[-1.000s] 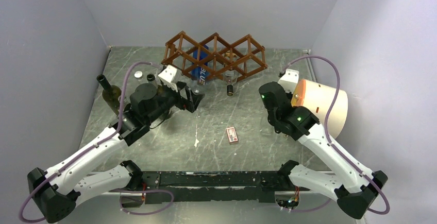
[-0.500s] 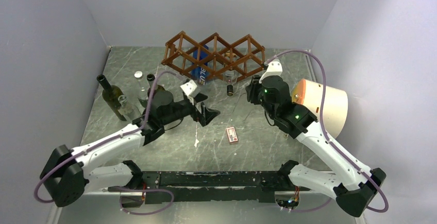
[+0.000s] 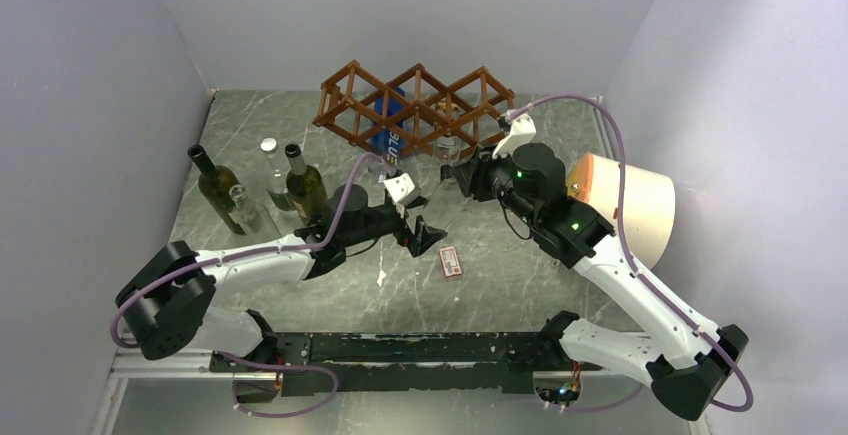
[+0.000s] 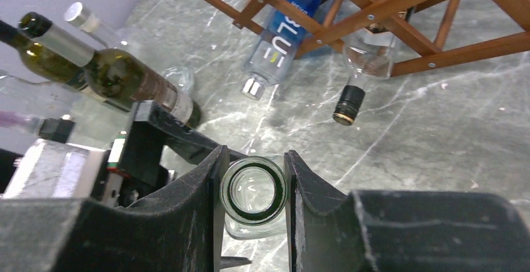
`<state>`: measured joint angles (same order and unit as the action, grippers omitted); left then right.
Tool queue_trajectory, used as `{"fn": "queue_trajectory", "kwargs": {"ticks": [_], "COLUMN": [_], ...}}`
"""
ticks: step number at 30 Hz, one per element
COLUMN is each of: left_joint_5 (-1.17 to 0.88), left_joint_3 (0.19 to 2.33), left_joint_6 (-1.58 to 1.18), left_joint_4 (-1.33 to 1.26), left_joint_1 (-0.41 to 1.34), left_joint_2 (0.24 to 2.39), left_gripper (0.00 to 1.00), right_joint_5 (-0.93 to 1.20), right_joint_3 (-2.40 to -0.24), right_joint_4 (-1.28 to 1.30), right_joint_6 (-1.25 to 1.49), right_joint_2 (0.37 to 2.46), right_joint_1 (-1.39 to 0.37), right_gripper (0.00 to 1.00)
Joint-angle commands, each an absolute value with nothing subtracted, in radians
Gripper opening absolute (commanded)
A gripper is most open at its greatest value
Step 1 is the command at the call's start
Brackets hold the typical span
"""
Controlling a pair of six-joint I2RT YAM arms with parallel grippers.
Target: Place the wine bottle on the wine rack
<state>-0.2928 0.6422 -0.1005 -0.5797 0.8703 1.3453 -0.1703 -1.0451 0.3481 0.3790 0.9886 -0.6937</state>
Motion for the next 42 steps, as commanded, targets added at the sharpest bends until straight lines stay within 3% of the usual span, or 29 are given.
{"fn": "queue_trajectory", "kwargs": {"ticks": [1,4,12,16,17,21,25,27,30,31,35,38,42], "left_joint_5": [-0.275,-0.258,-0.208,-0.192,-0.186,-0.210,-0.209,-0.200,-0.207,-0.212,-0.207,-0.257,-0.327], "left_joint_3": [0.633,0.621,0.609,0.610,0.613,0.647,0.653,0.655,0.656,0.660,0.686,0.688,0.669], "left_joint_6": [-0.069,-0.067,-0.057,-0.037,-0.034,-0.021,-0.001,0.010,0.035,0.054,0.160,0.307,0.544], "left_joint_4": [-0.689,-0.720,-0.779,-0.805,-0.809,-0.790,-0.784,-0.773,-0.774,-0.769,-0.751,-0.763,-0.818], "left_joint_1": [0.874,0.874,0.875,0.874,0.874,0.874,0.874,0.875,0.874,0.875,0.875,0.875,0.874], "left_joint_2": [1.369,1.382,1.394,1.391,1.392,1.407,1.412,1.408,1.399,1.396,1.388,1.368,1.335], "left_gripper": [0.99,0.95,0.65,0.56,0.56,0.80,0.79,0.66,0.26,0.10,0.07,0.07,0.07], "right_joint_5": [-0.093,-0.076,-0.039,-0.025,-0.023,-0.012,-0.025,-0.030,-0.052,-0.060,-0.106,-0.132,-0.142], "right_joint_3": [-1.062,-1.064,-1.057,-1.057,-1.058,-1.058,-1.055,-1.057,-1.068,-1.076,-1.127,-1.192,-1.282], "right_joint_4": [0.242,0.243,0.248,0.256,0.261,0.274,0.278,0.284,0.319,0.341,0.436,0.530,0.653], "right_joint_6": [0.411,0.411,0.417,0.423,0.424,0.431,0.442,0.442,0.440,0.439,0.420,0.376,0.301], "right_joint_2": [0.966,0.961,0.936,0.925,0.924,0.918,0.906,0.903,0.903,0.906,0.908,0.912,0.923], "right_joint_1": [-0.689,-0.689,-0.689,-0.690,-0.689,-0.689,-0.689,-0.689,-0.689,-0.690,-0.689,-0.689,-0.689], "right_gripper": [0.00,0.00,0.00,0.00,0.00,0.00,0.00,0.00,0.00,0.04,0.52,0.64,0.68]}}
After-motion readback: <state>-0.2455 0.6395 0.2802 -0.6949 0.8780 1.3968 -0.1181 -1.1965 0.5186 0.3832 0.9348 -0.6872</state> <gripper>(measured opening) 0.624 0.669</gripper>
